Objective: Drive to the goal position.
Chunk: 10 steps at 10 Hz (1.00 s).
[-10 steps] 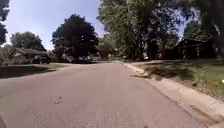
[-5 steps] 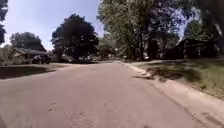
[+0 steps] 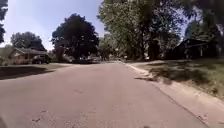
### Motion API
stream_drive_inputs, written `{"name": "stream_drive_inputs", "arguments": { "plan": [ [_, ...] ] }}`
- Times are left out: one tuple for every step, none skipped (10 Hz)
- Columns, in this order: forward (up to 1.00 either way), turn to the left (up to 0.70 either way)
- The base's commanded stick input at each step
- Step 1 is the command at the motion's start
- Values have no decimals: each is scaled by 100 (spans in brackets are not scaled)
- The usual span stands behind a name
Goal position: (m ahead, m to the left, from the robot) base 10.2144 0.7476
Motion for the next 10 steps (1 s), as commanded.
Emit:
{"name": "stream_drive_inputs", "arguments": {
  "plan": [
    [50,0],
    [50,0],
    [50,0],
    [50,0],
    [50,0],
    [50,0],
    [50,0],
    [50,0],
    [50,0],
    [50,0]
  ]
}}
